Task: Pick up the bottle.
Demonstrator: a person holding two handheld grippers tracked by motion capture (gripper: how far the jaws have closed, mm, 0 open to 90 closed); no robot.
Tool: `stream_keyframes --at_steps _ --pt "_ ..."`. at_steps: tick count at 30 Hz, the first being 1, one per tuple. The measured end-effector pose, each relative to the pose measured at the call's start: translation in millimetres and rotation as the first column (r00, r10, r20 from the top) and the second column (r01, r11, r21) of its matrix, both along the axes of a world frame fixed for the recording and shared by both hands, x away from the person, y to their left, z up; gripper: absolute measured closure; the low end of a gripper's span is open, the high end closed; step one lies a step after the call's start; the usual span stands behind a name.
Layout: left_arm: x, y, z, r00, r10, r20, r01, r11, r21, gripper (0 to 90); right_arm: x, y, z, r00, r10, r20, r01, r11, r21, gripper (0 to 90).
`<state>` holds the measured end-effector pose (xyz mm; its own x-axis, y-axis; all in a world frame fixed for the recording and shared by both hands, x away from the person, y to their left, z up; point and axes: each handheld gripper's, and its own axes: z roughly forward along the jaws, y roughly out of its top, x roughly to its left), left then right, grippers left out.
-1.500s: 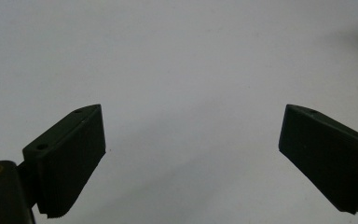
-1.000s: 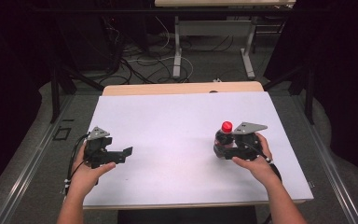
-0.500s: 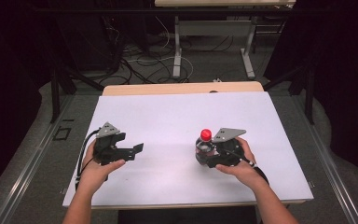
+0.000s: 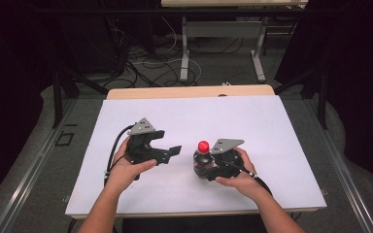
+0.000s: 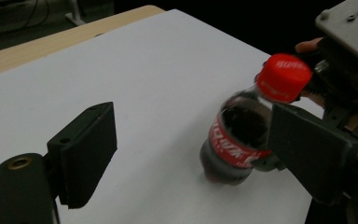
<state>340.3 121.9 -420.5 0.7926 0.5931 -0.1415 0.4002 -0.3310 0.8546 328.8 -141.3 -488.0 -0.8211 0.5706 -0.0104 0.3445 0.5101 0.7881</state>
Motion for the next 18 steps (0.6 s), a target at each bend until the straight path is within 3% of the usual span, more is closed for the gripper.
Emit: stream_keyframes --at_steps 2,3,7,8,11,14,16,18 --pt "-0.8 -8.9 5.6 0.9998 -0.012 0.017 0.012 0.9999 0.003 16.5 0.3 0.8 -0.6 0.9999 0.011 0.006 -0.011 1.0 -0.001 29.3" --pt "-0.8 -14.7 11.4 0.9987 -0.045 0.025 0.045 0.9988 0.018 18.7 -0.4 2.8 -1.5 0.9998 0.016 0.014 -0.016 1.0 -0.001 29.3" --pt "-2.2 -24.6 19.3 0.9952 -0.098 0.002 0.098 0.9945 0.037 22.5 -0.9 4.9 -3.2 0.9996 0.028 0.006 -0.028 1.0 0.0 29.3" --pt "-2.3 -27.9 20.7 0.994 -0.109 0.0 0.109 0.9931 0.042 24.5 -2.0 5.6 -3.0 0.9992 0.036 -0.015 -0.036 0.999 -0.008 29.3" --pt "-1.9 -35.5 23.1 0.9895 -0.144 -0.003 0.144 0.9889 0.035 26.3 -2.7 7.3 -3.6 0.9988 0.047 -0.011 -0.047 0.999 0.012 29.3" --pt "-0.6 -42.2 22.4 0.9838 -0.179 -0.003 0.179 0.9837 0.017 30.9 -4.1 7.9 -2.4 0.9977 0.067 -0.011 -0.067 0.997 0.026 29.3" --pt "-1.0 -47.6 22.6 0.9742 -0.225 -0.022 0.225 0.9737 0.035 32.0 -4.7 7.9 -1.8 0.997 0.078 -0.003 -0.078 0.996 0.036 29.3" --pt "-1.3 -49.3 22.4 0.971 -0.236 -0.039 0.238 0.9704 0.043 34.4 -5.5 7.9 -1.1 0.9963 0.085 -0.008 -0.085 0.995 0.047 29.3"
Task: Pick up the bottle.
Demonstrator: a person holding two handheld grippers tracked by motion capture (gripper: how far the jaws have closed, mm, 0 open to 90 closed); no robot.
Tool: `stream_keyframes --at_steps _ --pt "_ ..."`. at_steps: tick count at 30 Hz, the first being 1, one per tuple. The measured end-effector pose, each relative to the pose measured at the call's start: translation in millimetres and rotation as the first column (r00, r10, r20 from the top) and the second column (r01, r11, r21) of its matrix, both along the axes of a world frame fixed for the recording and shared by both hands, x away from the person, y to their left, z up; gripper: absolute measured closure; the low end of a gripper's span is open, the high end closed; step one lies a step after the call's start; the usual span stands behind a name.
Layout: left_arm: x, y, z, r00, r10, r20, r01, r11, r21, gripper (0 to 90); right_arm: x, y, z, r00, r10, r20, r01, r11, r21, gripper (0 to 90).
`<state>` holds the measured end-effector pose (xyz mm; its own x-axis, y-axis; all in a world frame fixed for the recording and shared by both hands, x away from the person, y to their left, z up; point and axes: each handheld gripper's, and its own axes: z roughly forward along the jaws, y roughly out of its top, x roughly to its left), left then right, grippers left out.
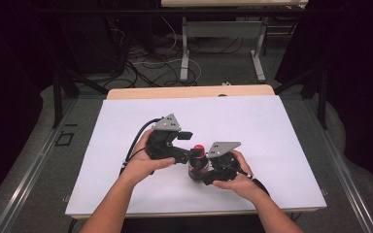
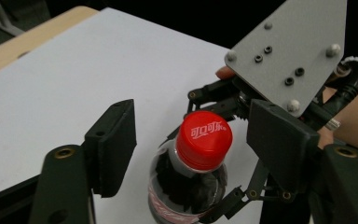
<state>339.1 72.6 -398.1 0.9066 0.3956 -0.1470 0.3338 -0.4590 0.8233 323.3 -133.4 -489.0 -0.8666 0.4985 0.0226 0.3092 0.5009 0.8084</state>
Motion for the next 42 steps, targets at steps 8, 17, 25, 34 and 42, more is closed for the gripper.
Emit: stream_keyframes --at_steps 8,17,25,34,42 --pt "4.3 -6.0 -3.8 0.9967 -0.074 -0.035 0.074 0.9972 0.007 50.7 -1.3 2.0 -0.4 0.9992 0.041 -0.004 -0.041 0.999 0.013 29.3" --pt "6.0 -10.2 -5.9 0.9919 -0.113 -0.058 0.114 0.9932 0.022 58.8 -2.2 4.3 -1.5 0.9978 0.066 -0.009 -0.066 0.997 0.035 29.3" --pt "4.6 -10.8 -6.7 0.9944 -0.096 -0.045 0.098 0.994 0.049 60.8 -2.3 5.0 -1.9 0.9976 0.066 -0.022 -0.066 0.998 0.012 29.4" --pt "0.7 -12.3 -7.1 0.9986 0.011 -0.051 -0.009 0.999 0.044 61.1 -2.1 6.2 -3.4 0.9995 0.028 -0.013 -0.027 0.999 0.027 29.7" --pt "-4.9 -16.9 -8.5 0.9796 0.191 -0.064 -0.189 0.9816 0.025 61.6 -3.4 8.0 -2.5 0.9985 -0.054 -0.01 0.055 0.998 0.015 29.9"
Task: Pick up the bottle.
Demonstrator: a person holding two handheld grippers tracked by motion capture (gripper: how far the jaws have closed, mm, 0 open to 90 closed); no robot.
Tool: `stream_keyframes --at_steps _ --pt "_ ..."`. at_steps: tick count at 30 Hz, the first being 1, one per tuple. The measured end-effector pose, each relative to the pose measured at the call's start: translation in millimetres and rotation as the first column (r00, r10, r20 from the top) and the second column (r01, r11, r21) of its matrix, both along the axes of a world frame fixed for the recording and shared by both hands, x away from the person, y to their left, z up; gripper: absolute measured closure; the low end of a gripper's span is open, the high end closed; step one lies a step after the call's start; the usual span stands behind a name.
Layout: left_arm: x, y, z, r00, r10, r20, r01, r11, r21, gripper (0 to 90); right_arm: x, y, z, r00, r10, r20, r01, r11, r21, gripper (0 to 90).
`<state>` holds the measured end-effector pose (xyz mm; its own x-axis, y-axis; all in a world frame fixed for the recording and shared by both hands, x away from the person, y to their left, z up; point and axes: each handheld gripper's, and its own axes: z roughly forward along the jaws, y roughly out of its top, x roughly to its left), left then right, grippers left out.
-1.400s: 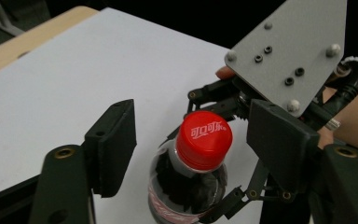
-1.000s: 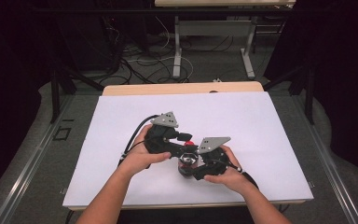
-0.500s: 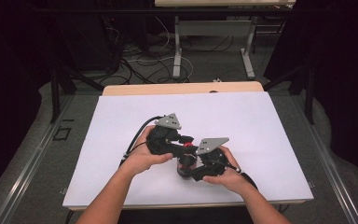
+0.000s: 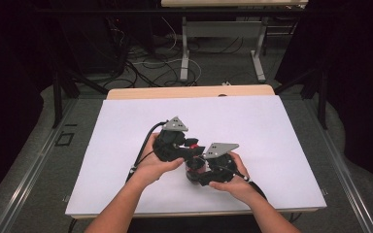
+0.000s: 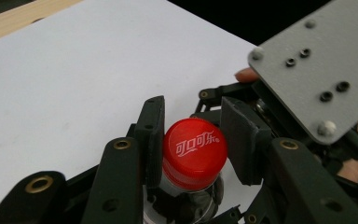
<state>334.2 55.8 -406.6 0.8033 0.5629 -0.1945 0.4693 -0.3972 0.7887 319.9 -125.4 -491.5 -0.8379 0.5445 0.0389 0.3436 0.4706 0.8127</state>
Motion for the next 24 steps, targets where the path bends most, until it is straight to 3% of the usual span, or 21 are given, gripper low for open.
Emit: stream_keyframes --at_steps 5,6,7,8,10,12,15,17,18,20,21,23,24 --pt "-0.4 -2.7 0.9 0.9974 0.072 0.0 -0.072 0.9972 0.021 61.6 -0.9 1.7 -0.9 0.9983 -0.057 0.012 0.057 0.998 0.009 30.0" --pt "0.1 -3.4 2.0 0.9916 0.127 -0.022 -0.127 0.9914 0.032 61.6 -0.9 1.7 -0.9 0.9977 -0.066 0.013 0.066 0.998 0.007 29.9" --pt "0.1 -3.4 2.0 0.9916 0.127 -0.022 -0.127 0.9914 0.032 61.6 -1.0 2.3 -1.9 0.9966 -0.077 0.029 0.076 0.997 0.01 29.9" --pt "-1.0 -5.9 3.0 0.9777 0.201 -0.061 -0.2 0.9795 0.024 61.6 -2.0 3.1 -1.4 0.9952 -0.094 0.029 0.094 0.996 0.007 29.9" --pt "-0.9 -6.2 3.4 0.9753 0.212 -0.062 -0.21 0.9771 0.032 61.4 -1.6 3.2 -1.3 0.9943 -0.101 0.034 0.101 0.995 0.003 29.9" --pt "-1.5 -8.5 2.8 0.9817 0.187 -0.038 -0.185 0.9821 0.034 61.2 -0.6 2.0 -1.8 0.9954 -0.091 0.027 0.091 0.996 0.014 29.9" --pt "-0.3 -8.1 3.9 0.9863 0.159 -0.044 -0.157 0.9866 0.044 58.2 0.3 1.2 -2.9 0.9972 -0.071 0.023 0.07 0.997 0.031 29.8" --pt "2.8 -3.2 7.1 0.9938 0.108 -0.028 -0.108 0.9942 0.006 52.9 0.1 0.2 -1.3 0.9989 -0.047 0.008 0.047 0.999 0.01 29.8" --pt "4.4 -1.8 8.1 0.9963 0.08 -0.032 -0.08 0.9967 -0.014 51.1 -0.6 1.4 -1.7 0.9985 -0.054 0.012 0.053 0.998 0.027 29.8" --pt "5.4 0.1 9.7 0.9972 0.059 -0.045 -0.06 0.9979 -0.024 45.9 -0.6 1.1 -1.4 0.9993 -0.032 0.021 0.032 0.999 0.025 29.8" --pt "9.0 4.9 11.4 0.9995 0.003 -0.033 -0.004 0.9997 -0.024 44.7 -1.0 1.2 -1.1 0.9995 -0.026 0.018 0.025 0.999 0.03 29.8" --pt "10.6 7.5 11.5 0.9993 -0.023 -0.028 0.023 0.9994 -0.027 43.6 -1.1 0.8 -0.7 0.9998 -0.015 0.009 0.015 0.999 0.033 29.8" --pt "12.9 12.2 11.8 0.995 -0.095 -0.029 0.095 0.9953 -0.02 44.6 -1.2 0.5 -0.3 0.9999 0.005 0.01 -0.005 0.999 0.045 29.8"
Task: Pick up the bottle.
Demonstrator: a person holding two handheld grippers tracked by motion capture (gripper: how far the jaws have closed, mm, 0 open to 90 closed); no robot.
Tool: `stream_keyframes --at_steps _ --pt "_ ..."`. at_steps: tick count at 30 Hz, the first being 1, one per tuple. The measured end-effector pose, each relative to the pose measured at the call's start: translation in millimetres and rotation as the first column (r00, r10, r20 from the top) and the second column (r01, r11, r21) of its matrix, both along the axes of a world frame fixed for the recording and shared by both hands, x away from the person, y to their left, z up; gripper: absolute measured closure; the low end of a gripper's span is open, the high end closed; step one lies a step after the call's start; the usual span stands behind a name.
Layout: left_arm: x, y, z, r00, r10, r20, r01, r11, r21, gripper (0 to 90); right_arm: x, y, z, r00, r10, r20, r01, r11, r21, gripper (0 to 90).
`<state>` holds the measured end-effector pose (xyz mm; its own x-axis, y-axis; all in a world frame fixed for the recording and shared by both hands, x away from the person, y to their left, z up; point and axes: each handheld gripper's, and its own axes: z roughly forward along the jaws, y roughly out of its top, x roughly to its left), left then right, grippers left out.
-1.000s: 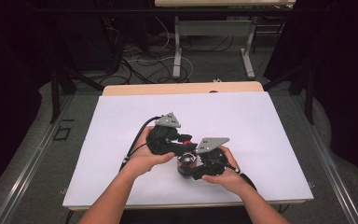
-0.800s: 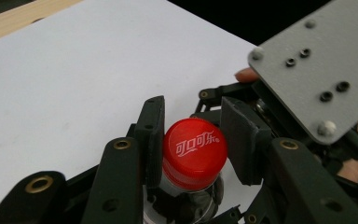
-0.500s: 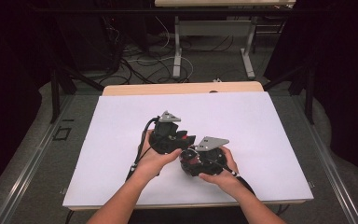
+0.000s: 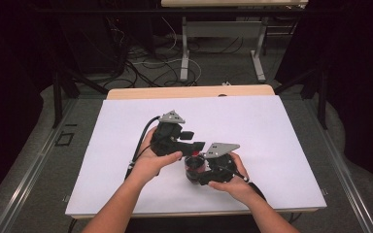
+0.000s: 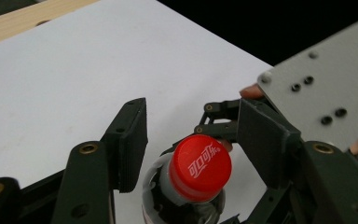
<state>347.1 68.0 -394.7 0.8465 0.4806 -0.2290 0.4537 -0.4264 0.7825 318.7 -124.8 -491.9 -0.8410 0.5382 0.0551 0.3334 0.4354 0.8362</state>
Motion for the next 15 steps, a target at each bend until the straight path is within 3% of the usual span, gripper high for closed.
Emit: stream_keyframes --at_steps 1,4,6,9,10,11,15 --pt "0.0 0.0 0.0 1.0 0.0 0.0 0.0 1.0 0.0 44.6 -0.4 -0.4 0.7 0.9998 0.011 -0.018 -0.011 1.0 0.001 29.8" --pt "1.1 3.5 1.2 0.9961 -0.088 0.008 0.088 0.996 0.014 45.4 -0.4 0.1 0.6 0.9995 0.026 -0.016 -0.025 1.0 0.019 29.8" --pt "0.3 2.4 0.7 0.9922 -0.121 0.029 0.12 0.9923 0.03 47.4 -0.2 0.1 1.3 0.9985 0.048 -0.027 -0.048 0.999 0.017 29.8" --pt "0.2 0.7 -0.5 0.9845 -0.171 0.038 0.169 0.9839 0.06 52.5 -0.1 0.7 0.5 0.998 0.06 -0.021 -0.06 0.998 0.017 29.8" --pt "0.1 -0.1 -1.4 0.9827 -0.179 0.047 0.175 0.9814 0.078 58.3 -0.6 1.5 -0.1 0.9977 0.062 -0.026 -0.061 0.998 0.021 29.8" --pt "-0.1 -0.5 -1.7 0.9828 -0.176 0.056 0.17 0.9808 0.095 58.3 -0.6 1.5 -0.1 0.9977 0.062 -0.026 -0.061 0.998 0.021 29.8" --pt "-2.1 -3.0 -4.1 0.99 -0.123 0.07 0.118 0.9906 0.069 61.8 -0.1 1.4 -0.7 0.999 0.04 -0.019 -0.04 0.999 0.017 29.9"
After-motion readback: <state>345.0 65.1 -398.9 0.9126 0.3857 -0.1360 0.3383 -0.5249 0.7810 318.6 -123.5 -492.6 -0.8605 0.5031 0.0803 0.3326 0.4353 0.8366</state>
